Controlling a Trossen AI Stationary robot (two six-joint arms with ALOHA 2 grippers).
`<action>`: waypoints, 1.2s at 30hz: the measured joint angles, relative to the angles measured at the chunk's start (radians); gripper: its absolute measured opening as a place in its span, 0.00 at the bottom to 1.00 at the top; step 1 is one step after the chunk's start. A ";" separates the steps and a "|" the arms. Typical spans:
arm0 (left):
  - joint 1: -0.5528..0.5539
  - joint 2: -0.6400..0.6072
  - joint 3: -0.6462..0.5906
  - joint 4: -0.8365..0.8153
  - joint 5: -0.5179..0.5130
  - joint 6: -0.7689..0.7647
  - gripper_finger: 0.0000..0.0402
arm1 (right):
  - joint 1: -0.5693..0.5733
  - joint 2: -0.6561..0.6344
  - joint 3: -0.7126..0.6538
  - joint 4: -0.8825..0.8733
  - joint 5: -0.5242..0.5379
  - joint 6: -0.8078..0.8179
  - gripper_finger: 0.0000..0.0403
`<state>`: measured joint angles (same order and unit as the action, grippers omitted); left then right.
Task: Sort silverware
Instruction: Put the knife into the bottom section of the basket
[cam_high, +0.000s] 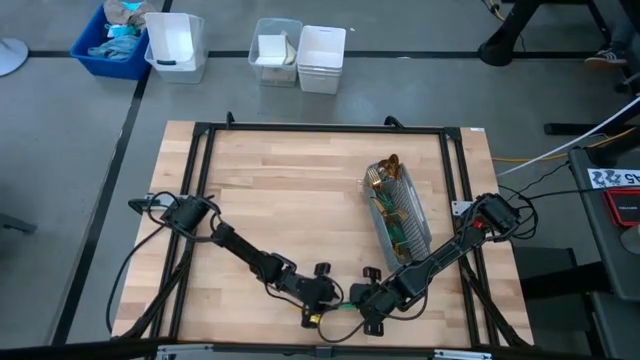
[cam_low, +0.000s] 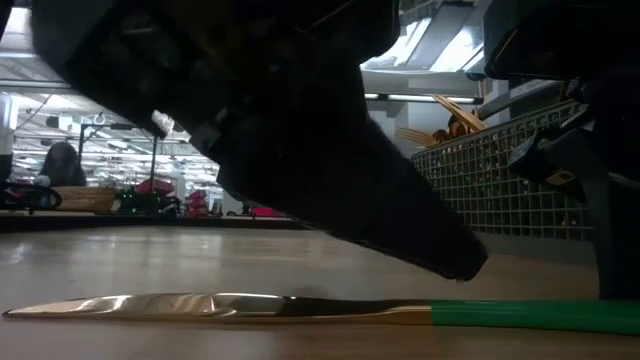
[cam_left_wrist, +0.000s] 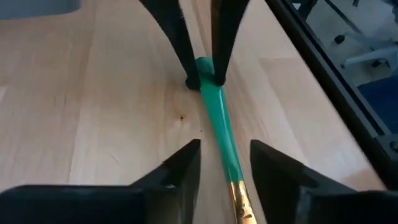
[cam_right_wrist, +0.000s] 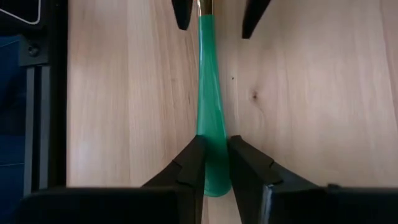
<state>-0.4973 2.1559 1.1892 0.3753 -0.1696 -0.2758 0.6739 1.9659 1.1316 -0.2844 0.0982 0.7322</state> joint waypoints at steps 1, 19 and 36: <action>-0.002 0.000 0.000 -0.004 -0.001 0.018 0.34 | 0.000 0.000 0.000 0.000 0.000 0.000 0.17; -0.061 0.034 0.005 -0.091 -0.096 0.159 0.18 | 0.000 0.000 0.000 0.039 0.007 0.000 0.17; -0.066 0.038 0.005 -0.135 -0.127 0.155 0.07 | 0.000 0.005 0.028 0.084 -0.038 -0.001 0.16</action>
<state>-0.5637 2.1941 1.1942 0.2400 -0.2969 -0.1207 0.6735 1.9705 1.1598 -0.2004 0.0606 0.7315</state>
